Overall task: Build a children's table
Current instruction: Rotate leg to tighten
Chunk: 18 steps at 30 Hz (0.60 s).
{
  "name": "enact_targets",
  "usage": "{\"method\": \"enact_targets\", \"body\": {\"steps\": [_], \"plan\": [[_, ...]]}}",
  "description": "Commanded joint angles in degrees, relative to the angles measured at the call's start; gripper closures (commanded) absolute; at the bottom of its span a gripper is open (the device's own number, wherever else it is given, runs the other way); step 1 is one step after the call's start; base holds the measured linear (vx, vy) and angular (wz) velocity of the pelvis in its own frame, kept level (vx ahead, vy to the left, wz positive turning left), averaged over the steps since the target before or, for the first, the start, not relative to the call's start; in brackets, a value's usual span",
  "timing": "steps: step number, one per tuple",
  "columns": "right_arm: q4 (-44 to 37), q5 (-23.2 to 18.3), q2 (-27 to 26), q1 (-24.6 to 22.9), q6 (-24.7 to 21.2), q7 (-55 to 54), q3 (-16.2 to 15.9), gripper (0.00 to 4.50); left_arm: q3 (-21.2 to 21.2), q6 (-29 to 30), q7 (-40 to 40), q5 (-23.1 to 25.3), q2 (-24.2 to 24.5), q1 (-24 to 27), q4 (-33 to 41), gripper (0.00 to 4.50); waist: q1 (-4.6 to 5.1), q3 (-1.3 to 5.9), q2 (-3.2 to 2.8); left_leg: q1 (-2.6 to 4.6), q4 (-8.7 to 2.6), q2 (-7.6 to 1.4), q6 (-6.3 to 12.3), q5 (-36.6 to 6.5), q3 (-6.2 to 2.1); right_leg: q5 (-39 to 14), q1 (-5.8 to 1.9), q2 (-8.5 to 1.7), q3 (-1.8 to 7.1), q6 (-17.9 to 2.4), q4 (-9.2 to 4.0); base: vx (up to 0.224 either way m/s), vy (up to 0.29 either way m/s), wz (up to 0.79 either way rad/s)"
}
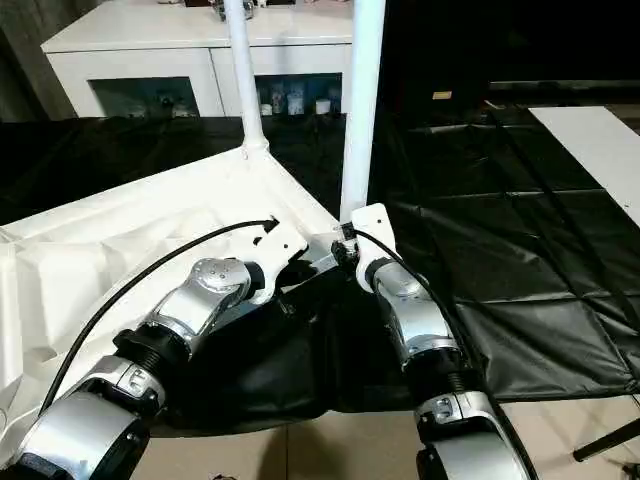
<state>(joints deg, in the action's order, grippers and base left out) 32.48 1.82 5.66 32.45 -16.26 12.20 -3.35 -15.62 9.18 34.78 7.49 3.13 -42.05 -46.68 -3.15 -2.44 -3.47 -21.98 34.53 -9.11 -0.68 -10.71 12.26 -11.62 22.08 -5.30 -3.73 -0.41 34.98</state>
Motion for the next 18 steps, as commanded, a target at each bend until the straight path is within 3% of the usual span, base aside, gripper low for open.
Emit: {"method": "enact_targets", "body": {"steps": [1,5,8,9,10,12,16,18], "plan": [[-1.41,-0.59,-1.56,-0.18,1.09,2.01,-1.93,0.93,-1.41,-2.71,0.94,-0.73,-1.81,0.64,-0.84,4.5,-0.02,3.53,1.52,1.12,-4.13,-4.17,4.03,-9.19,-2.54,-8.96,-2.02,-4.27,2.77,-12.14,-4.38,0.0,0.0,0.0],[-2.01,-1.99,0.2,-0.29,1.26,4.58,-1.25,0.58,-1.61,-4.23,2.69,-0.69,-0.72,0.83,-1.12,4.5,-0.04,3.5,1.79,1.1,-4.13,-4.1,4.12,-9.6,-2.5,-8.74,-2.12,-4.33,2.78,-12.41,-4.39,0.0,0.0,0.0],[-4.08,-3.47,5.04,-1.1,1.07,13.54,-2.92,0.27,-1.76,-5.85,5.79,-0.9,1.14,1.76,-0.02,4.5,-0.31,3.52,1.74,0.94,-3.94,-4.13,5.25,-8.38,-2.43,-7.02,-2.19,-4.34,2.75,-12.62,-4.26,0.0,0.0,0.0],[-6.9,-4.01,10.48,-2.73,2.08,23.67,-5.37,0.27,-1.78,-6.53,8.43,-1.11,2.95,2.74,1.29,4.5,-0.43,3.57,1.62,0.85,-3.84,-4.05,5.53,-8.26,-2.47,-6.66,-2.37,-4.32,2.65,-12.58,-4.18,0.0,0.0,0.0],[-7.2,-4.03,11.03,-2.91,2.23,24.64,-5.58,0.27,-1.77,-6.56,8.7,-1.14,3.13,2.84,1.44,4.5,-0.77,3.46,1.82,0.85,-3.76,-4.29,6.26,-8.54,-2.45,-6.22,-2.55,-4.35,2.68,-12.24,-4.21,0.0,0.0,0.0],[-9.98,-4.41,15.99,-4.63,4.01,32.93,-7.06,0.27,-1.88,-7.29,11.63,-1.56,4.96,3.89,2.95,4.5,-0.81,3.45,1.54,0.75,-3.71,-4.33,6.67,-8.74,-2.4,-6.83,-2.39,-4.41,2.7,-12.42,-4.18,0.0,0.0,0.0],[-12.04,-5.47,20.21,-5.81,5.18,39.37,-7.0,0.27,-2.14,-8.42,18.1,-3.45,7.36,5.89,6.11,4.5,-0.71,3.34,1.59,0.86,-3.83,-4.56,6.31,-10.12,-2.44,-9.51,-2.13,-4.35,2.56,-13.37,-4.41,0.0,0.0,0.0],[-13.12,-6.44,22.82,-6.08,6.01,43.24,-7.25,0.27,-3.08,-7.98,25.65,-6.06,10.36,8.57,11.17,4.5,-0.71,3.26,1.54,0.97,-3.97,-4.63,5.66,-10.96,-2.47,-10.98,-2.05,-4.31,2.56,-13.55,-4.48,0.0,0.0,0.0]]}}
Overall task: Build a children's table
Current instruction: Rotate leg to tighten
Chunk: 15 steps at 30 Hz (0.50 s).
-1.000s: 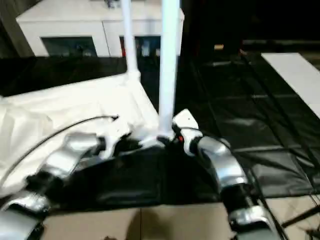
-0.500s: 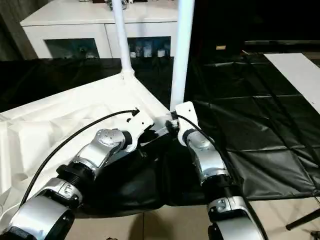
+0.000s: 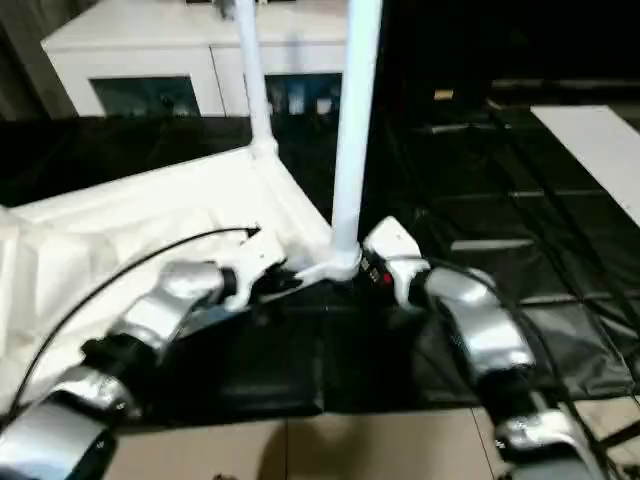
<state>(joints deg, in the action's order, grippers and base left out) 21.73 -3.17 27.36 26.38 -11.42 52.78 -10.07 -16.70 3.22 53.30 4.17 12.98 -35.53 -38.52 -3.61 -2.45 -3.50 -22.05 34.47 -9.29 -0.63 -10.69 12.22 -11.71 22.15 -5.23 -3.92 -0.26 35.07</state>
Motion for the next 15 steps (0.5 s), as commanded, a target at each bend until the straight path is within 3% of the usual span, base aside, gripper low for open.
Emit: {"method": "enact_targets", "body": {"steps": [1,3,7,9,10,15], "plan": [[-3.08,-2.19,2.16,-0.12,1.17,4.37,-0.74,0.27,-2.62,-1.36,10.68,-3.84,2.23,3.48,5.81,4.5,-0.35,3.3,1.48,1.05,-4.04,-4.7,5.33,-11.04,-2.53,-10.86,-2.14,-4.48,2.81,-13.75,-4.4,0.0,0.0,0.0],[-3.69,-2.69,2.86,-0.23,1.32,6.02,-0.92,0.27,-2.87,-1.05,12.9,-4.61,3.42,4.46,7.71,4.5,-0.35,3.24,1.29,1.32,-4.12,-4.72,5.06,-11.38,-2.31,-10.62,-1.7,-4.1,2.86,-13.93,-4.35,0.0,0.0,0.0],[-4.69,-3.16,3.62,-0.35,0.97,9.72,-1.62,0.27,-2.56,-0.05,16.49,-6.11,5.97,6.71,11.7,4.5,-0.59,3.21,1.62,1.24,-4.31,-4.78,4.55,-11.78,-2.34,-9.95,-1.71,-4.18,2.9,-14.11,-4.11,0.0,0.0,0.0],[-4.83,-2.75,3.84,-0.52,1.24,11.23,-2.42,0.27,-2.34,0.35,16.89,-6.22,6.35,7.0,12.21,4.5,-0.77,3.2,1.48,1.34,-4.25,-4.71,4.27,-11.73,-2.24,-10.16,-1.64,-4.25,3.0,-14.15,-4.19,0.0,0.0,0.0],[-4.95,-2.67,3.97,-0.65,1.28,11.92,-2.84,0.27,-2.3,0.44,16.96,-6.24,6.49,7.09,12.37,4.5,-0.91,3.15,1.89,1.34,-4.27,-4.66,4.12,-11.73,-2.17,-10.65,-1.67,-4.26,3.03,-14.0,-4.26,0.0,0.0,0.0],[-5.8,-3.39,4.93,-1.12,0.91,15.47,-4.52,0.27,-2.07,1.66,17.12,-6.77,7.09,7.51,14.04,4.5,-1.34,3.2,1.76,1.29,-4.18,-4.68,4.17,-10.56,-2.22,-9.54,-1.75,-4.31,3.05,-13.75,-4.03,0.0,0.0,0.0]]}}
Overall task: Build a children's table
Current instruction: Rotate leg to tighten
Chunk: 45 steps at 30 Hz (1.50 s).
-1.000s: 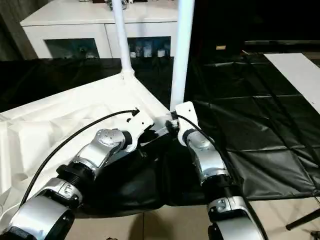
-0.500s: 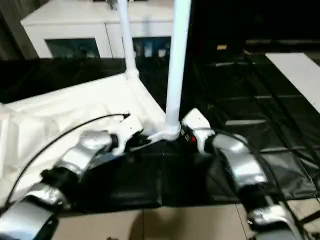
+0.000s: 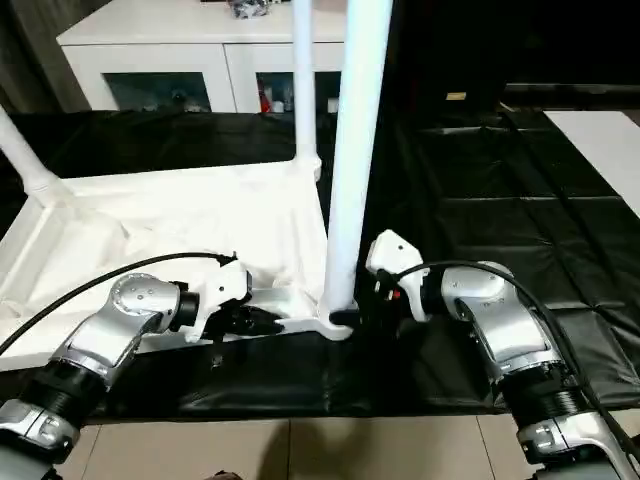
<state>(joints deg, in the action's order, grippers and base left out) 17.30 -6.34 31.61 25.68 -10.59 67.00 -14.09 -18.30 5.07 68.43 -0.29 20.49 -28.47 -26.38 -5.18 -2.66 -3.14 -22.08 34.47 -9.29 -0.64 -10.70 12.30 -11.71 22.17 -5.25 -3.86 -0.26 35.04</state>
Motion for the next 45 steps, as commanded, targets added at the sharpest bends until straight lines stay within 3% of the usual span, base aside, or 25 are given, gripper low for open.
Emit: {"method": "enact_targets", "body": {"steps": [1,4,5,22,27,34,38,39,42,45], "plan": [[-1.41,-0.19,0.87,-0.46,0.06,1.8,-0.74,0.27,-0.46,0.05,2.02,-2.42,-0.32,0.49,2.24,4.5,0.2,3.46,1.39,1.29,-4.14,-4.71,4.28,-10.31,-2.32,-9.2,-1.81,-4.33,3.02,-13.71,-3.95,0.0,0.0,0.0],[-0.71,0.4,0.75,-0.26,0.3,1.97,-0.9,0.27,-0.29,0.26,2.0,-2.28,-0.46,0.49,2.5,4.5,0.33,3.4,1.47,1.31,-4.16,-4.63,4.22,-10.71,-2.31,-9.78,-1.78,-4.27,2.97,-13.89,-4.05,0.0,0.0,0.0],[-0.4,0.51,0.52,-0.15,0.27,1.71,-0.85,0.43,-0.24,0.17,1.95,-2.23,-0.5,0.5,2.44,4.5,0.25,3.41,1.66,1.29,-4.14,-4.66,4.19,-10.54,-2.35,-10.06,-1.82,-4.37,3.01,-13.87,-4.04,0.0,0.0,0.0],[0.53,0.6,-0.44,0.14,-1.18,1.31,-1.12,1.91,0.07,0.49,2.13,-2.11,0.15,-0.12,1.86,4.5,0.26,3.51,1.42,1.32,-4.0,-4.59,4.36,-9.75,-2.33,-8.58,-1.9,-4.21,2.92,-14.23,-3.85,0.0,0.0,0.0],[2.39,2.58,-2.24,0.68,-1.75,-4.49,-0.55,1.98,0.14,0.31,1.4,-1.69,0.08,-0.25,1.28,4.5,0.36,3.5,1.36,1.3,-3.97,-4.53,4.23,-9.74,-2.32,-8.34,-1.87,-4.25,2.92,-14.52,-3.83,0.0,0.0,0.0],[4.19,6.18,-8.69,0.16,-4.89,-19.28,0.66,2.02,1.53,-0.87,-9.32,1.59,-3.99,-4.11,-5.94,4.5,2.2,3.04,1.31,1.64,-4.85,-4.34,-0.54,-16.95,-2.82,-16.27,-1.63,-4.12,3.0,-12.45,-4.71,0.0,0.0,0.0],[4.97,7.96,-12.36,0.59,-7.15,-27.52,1.7,2.11,1.88,-0.54,-15.46,3.5,-6.68,-7.12,-10.3,4.5,2.55,3.1,1.26,1.79,-4.75,-4.11,-0.59,-17.01,-2.68,-14.86,-1.37,-4.09,3.23,-12.41,-4.87,0.0,0.0,0.0],[6.18,8.06,-15.49,1.42,-9.79,-34.2,3.78,2.14,2.14,0.23,-19.83,4.7,-8.39,-9.11,-13.24,4.5,2.58,3.15,1.23,1.81,-4.76,-4.14,-0.76,-16.86,-2.74,-14.77,-1.42,-4.16,3.23,-12.49,-4.84,0.0,0.0,0.0],[8.42,9.23,-19.33,2.81,-11.53,-43.99,6.23,2.26,3.33,1.85,-28.77,6.03,-12.23,-13.0,-19.02,4.5,2.73,3.28,1.25,2.07,-4.71,-4.05,-1.43,-16.48,-2.71,-14.4,-1.32,-4.18,3.21,-12.47,-4.96,0.0,0.0,0.0],[10.17,10.11,-22.65,4.13,-12.9,-51.9,8.14,2.28,3.88,1.71,-34.76,6.81,-15.37,-15.89,-23.57,4.5,2.59,3.54,1.33,1.77,-4.59,-4.0,-0.75,-14.09,-2.75,-9.64,-1.74,-4.22,3.22,-12.92,-4.55,0.0,0.0,0.0]]}}
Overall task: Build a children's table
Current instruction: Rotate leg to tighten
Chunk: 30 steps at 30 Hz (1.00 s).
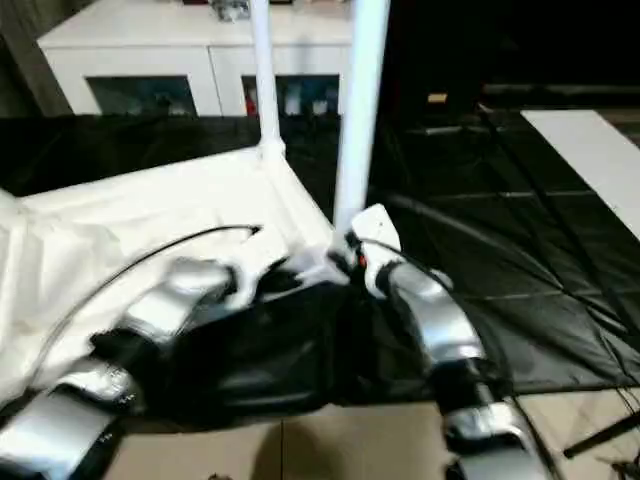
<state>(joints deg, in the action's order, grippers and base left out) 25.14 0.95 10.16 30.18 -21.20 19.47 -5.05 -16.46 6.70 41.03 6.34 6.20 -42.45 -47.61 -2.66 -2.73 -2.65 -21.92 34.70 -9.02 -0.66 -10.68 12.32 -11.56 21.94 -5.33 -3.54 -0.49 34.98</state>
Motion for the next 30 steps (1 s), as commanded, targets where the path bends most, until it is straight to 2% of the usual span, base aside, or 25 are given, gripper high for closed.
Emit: {"method": "enact_targets", "body": {"steps": [1,4,6,7,10,11,12,14,15,16,19,20,21,24,25,26,28,29,30], "plan": [[2.44,2.9,-1.43,-0.27,-2.37,-4.92,-0.8,2.28,2.06,0.0,-7.75,0.25,-1.32,-2.12,-2.68,4.5,0.01,3.64,0.79,1.65,-4.68,-4.12,-0.11,-13.07,-2.62,-8.45,-1.38,-4.11,2.94,-12.91,-4.51,0.0,0.0,0.0],[2.94,3.98,-3.92,0.88,-1.37,-5.8,-2.67,2.28,0.49,-3.47,-8.15,1.5,-3.9,-3.87,-5.99,4.5,-0.12,3.92,0.69,1.27,-4.37,-4.04,1.86,-9.85,-2.61,-4.12,-1.95,-4.23,2.83,-13.43,-4.09,0.0,0.0,0.0],[2.79,4.44,-4.28,1.0,-0.18,-5.66,-3.25,2.28,-0.05,-4.87,-6.91,1.8,-4.37,-4.04,-6.71,4.5,-0.28,3.84,0.78,1.17,-4.32,-4.07,3.0,-8.92,-2.56,-3.06,-2.04,-4.3,2.79,-13.47,-4.11,0.0,0.0,0.0],[2.68,4.21,-4.42,0.98,0.13,-5.63,-3.1,1.78,-0.16,-5.11,-6.55,1.81,-4.46,-4.04,-6.83,4.5,-0.37,3.79,0.81,1.18,-4.32,-4.1,3.35,-9.37,-2.56,-3.92,-2.06,-4.42,2.77,-13.55,-4.2,0.0,0.0,0.0],[1.15,1.67,-4.64,0.48,0.04,-5.0,-1.59,1.6,-0.52,-6.54,-5.97,2.2,-4.24,-3.96,-7.98,4.5,-0.39,3.59,0.77,1.33,-4.6,-4.29,2.66,-11.67,-2.67,-8.62,-1.89,-4.34,2.72,-12.89,-4.6,0.0,0.0,0.0],[0.69,1.55,-4.19,0.27,-0.05,-4.71,-1.56,1.4,-0.51,-6.98,-5.75,2.2,-4.05,-3.88,-8.16,4.5,-0.34,3.58,0.75,1.38,-4.66,-4.31,2.4,-11.99,-2.69,-9.06,-1.89,-4.3,2.73,-12.74,-4.63,0.0,0.0,0.0],[0.39,1.56,-3.94,0.13,-0.13,-4.6,-1.5,1.34,-0.49,-7.46,-5.66,2.22,-3.97,-3.92,-8.55,4.5,-0.34,3.55,1.07,1.37,-4.72,-4.33,2.17,-12.29,-2.69,-9.52,-1.89,-4.28,2.75,-12.47,-4.65,0.0,0.0,0.0],[-0.57,1.6,-2.78,-0.38,0.07,-3.58,-1.44,1.27,-0.39,-8.06,-5.32,2.14,-3.73,-3.74,-8.65,4.5,-0.53,3.52,1.13,1.35,-4.76,-4.41,2.13,-12.16,-2.71,-9.49,-1.87,-4.4,2.8,-12.27,-4.58,0.0,0.0,0.0],[-1.47,1.38,-1.68,-0.72,0.31,-2.0,-1.39,1.04,-0.28,-8.86,-5.05,2.18,-3.6,-3.73,-8.89,4.5,-0.55,3.53,1.26,1.37,-4.73,-4.4,2.24,-12.04,-2.65,-9.38,-1.84,-4.38,2.81,-12.26,-4.59,0.0,0.0,0.0],[-2.13,1.21,-0.9,-0.97,0.46,-0.86,-1.36,1.04,-0.21,-9.45,-4.85,2.21,-3.51,-3.71,-9.04,4.5,-0.69,3.53,1.23,1.33,-4.67,-4.36,2.53,-11.73,-2.63,-9.1,-1.88,-4.43,2.84,-12.14,-4.58,0.0,0.0,0.0],[-8.27,-4.19,5.45,-3.6,-0.74,12.05,-0.54,1.04,0.09,-11.32,-4.11,2.11,-2.94,-3.25,-8.98,4.5,-1.16,3.5,1.32,1.16,-4.49,-4.42,3.96,-11.19,-2.67,-8.01,-2.3,-4.59,2.87,-11.67,-4.52,0.0,0.0,0.0],[-11.17,-5.97,9.66,-5.34,0.33,18.57,-0.67,1.04,0.27,-11.98,-3.33,1.84,-2.76,-2.94,-8.73,4.5,-1.28,3.46,1.41,1.0,-4.44,-4.44,4.62,-11.11,-2.7,-7.8,-2.47,-4.51,2.78,-11.41,-4.5,0.0,0.0,0.0],[-12.22,-6.49,11.33,-6.04,0.82,20.93,-0.75,1.04,0.31,-12.2,-3.03,1.76,-2.69,-2.82,-8.62,4.5,-1.43,3.38,1.43,0.87,-4.38,-4.4,5.05,-11.37,-2.7,-7.91,-2.64,-4.55,2.77,-11.07,-4.61,0.0,0.0,0.0],[-14.55,-7.94,16.86,-8.52,2.27,27.18,0.01,1.04,0.54,-14.51,-2.58,1.64,-2.51,-2.39,-8.41,4.5,-1.32,3.31,1.44,0.77,-4.22,-4.4,5.87,-11.52,-2.71,-10.15,-2.32,-4.63,2.68,-11.33,-4.94,0.0,0.0,0.0],[-14.79,-8.27,17.78,-8.92,2.49,28.14,0.37,1.04,0.64,-15.12,-2.58,1.56,-2.49,-2.29,-8.34,4.5,-1.21,3.32,1.42,0.82,-4.2,-4.33,5.8,-11.91,-2.71,-11.72,-2.27,-4.49,2.57,-11.49,-5.11,0.0,0.0,0.0],[-14.79,-8.43,18.65,-9.23,2.87,28.93,0.74,1.04,1.15,-16.25,-2.46,0.95,-2.55,-2.06,-7.98,4.5,-1.23,3.33,1.11,0.87,-4.1,-4.29,5.82,-12.02,-2.72,-12.81,-2.2,-4.54,2.54,-11.72,-5.22,0.0,0.0,0.0],[-15.26,-8.77,19.9,-9.78,3.27,30.01,1.15,1.04,2.49,-17.06,-1.45,-0.71,-2.69,-1.78,-7.1,4.5,-1.18,3.4,1.18,0.85,-4.08,-4.33,5.89,-11.64,-2.72,-13.28,-2.12,-4.4,2.48,-11.85,-5.25,0.0,0.0,0.0],[-15.59,-9.06,20.3,-9.97,3.19,30.42,1.22,0.95,2.85,-16.97,-1.02,-1.2,-2.72,-1.72,-6.85,4.06,-1.16,3.44,1.29,0.82,-4.03,-4.3,6.05,-11.2,-2.65,-12.87,-2.13,-4.37,2.46,-11.96,-5.21,0.0,0.0,0.0],[-16.62,-9.87,20.7,-10.28,2.87,31.17,1.31,0.95,3.86,-16.01,0.36,-2.74,-2.54,-1.24,-5.2,3.95,-1.18,3.48,1.22,0.6,-3.97,-4.27,6.43,-10.21,-2.69,-11.99,-2.22,-4.4,2.4,-12.28,-4.99,0.0,0.0,0.0]]}}
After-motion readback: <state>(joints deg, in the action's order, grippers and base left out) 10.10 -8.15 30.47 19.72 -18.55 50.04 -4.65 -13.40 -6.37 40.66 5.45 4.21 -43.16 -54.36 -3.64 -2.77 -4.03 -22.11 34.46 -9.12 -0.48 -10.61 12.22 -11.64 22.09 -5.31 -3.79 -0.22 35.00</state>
